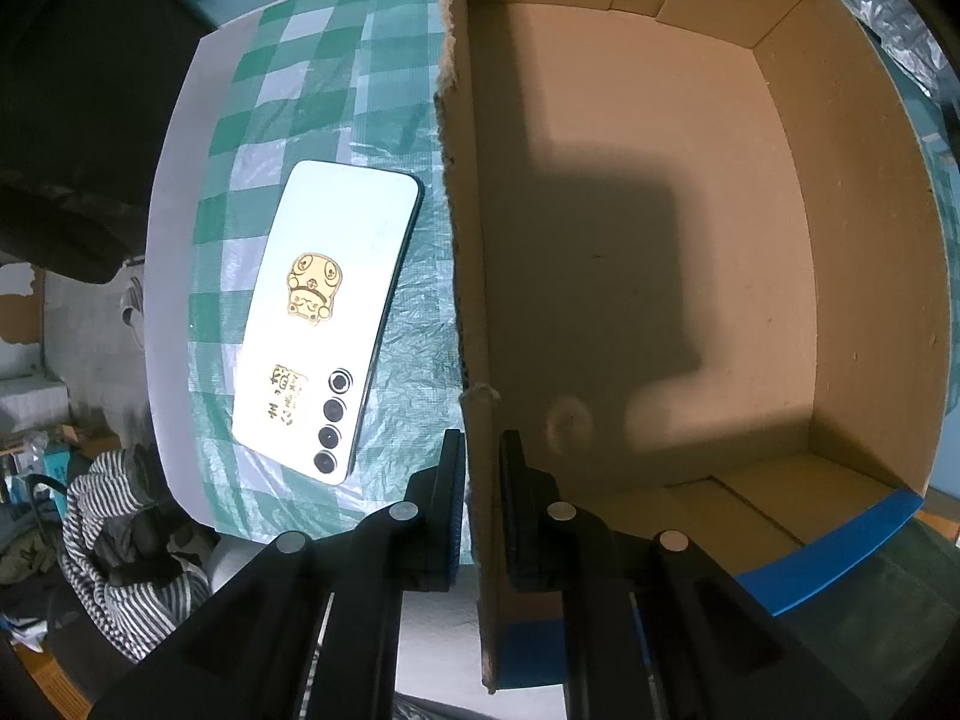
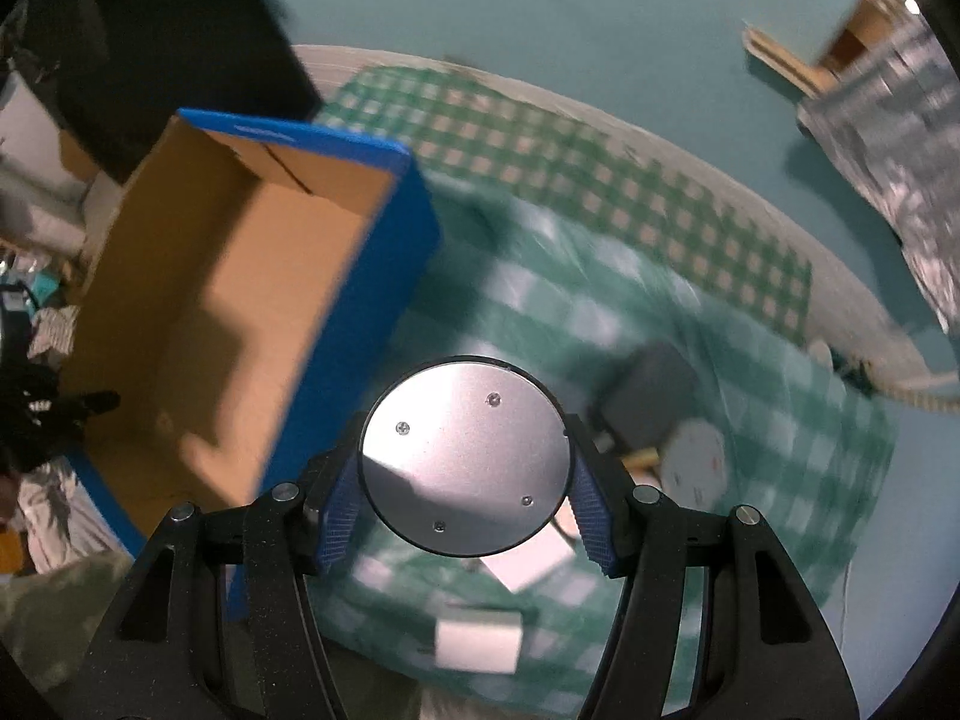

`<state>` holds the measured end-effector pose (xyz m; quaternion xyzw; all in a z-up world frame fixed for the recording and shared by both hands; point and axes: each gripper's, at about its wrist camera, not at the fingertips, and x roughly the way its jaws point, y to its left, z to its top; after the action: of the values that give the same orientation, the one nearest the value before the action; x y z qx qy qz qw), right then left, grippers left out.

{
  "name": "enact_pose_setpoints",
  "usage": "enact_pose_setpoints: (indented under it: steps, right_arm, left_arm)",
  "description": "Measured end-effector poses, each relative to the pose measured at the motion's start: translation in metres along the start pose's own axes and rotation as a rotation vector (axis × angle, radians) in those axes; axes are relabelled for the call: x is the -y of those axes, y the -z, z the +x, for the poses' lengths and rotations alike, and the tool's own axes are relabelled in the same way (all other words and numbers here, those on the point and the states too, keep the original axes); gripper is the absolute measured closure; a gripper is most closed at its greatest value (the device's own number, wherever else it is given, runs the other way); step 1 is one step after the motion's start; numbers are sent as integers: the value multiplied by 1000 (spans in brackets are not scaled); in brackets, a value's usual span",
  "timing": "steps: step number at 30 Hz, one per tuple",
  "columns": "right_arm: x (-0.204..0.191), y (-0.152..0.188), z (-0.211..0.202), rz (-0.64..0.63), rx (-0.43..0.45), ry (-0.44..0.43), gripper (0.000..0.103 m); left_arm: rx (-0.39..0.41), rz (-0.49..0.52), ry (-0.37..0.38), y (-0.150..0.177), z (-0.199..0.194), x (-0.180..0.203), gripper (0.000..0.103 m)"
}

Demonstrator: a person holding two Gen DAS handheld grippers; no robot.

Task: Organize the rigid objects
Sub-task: 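Carry the silver disc into the box and open the right gripper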

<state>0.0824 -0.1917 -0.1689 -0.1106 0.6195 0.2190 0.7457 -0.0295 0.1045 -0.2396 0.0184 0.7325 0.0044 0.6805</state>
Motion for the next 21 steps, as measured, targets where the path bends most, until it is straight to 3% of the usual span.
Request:
enact_pose_setpoints:
  steps: [10,21]
  right_arm:
    - [-59,-57,12,-157,9,-5,41]
    - [-94,-80,51,-248,-51,-20,41]
  left_arm:
    - [3,8,10,0,-1,-1,92]
    - [-9,-8,5,0,5,-5,92]
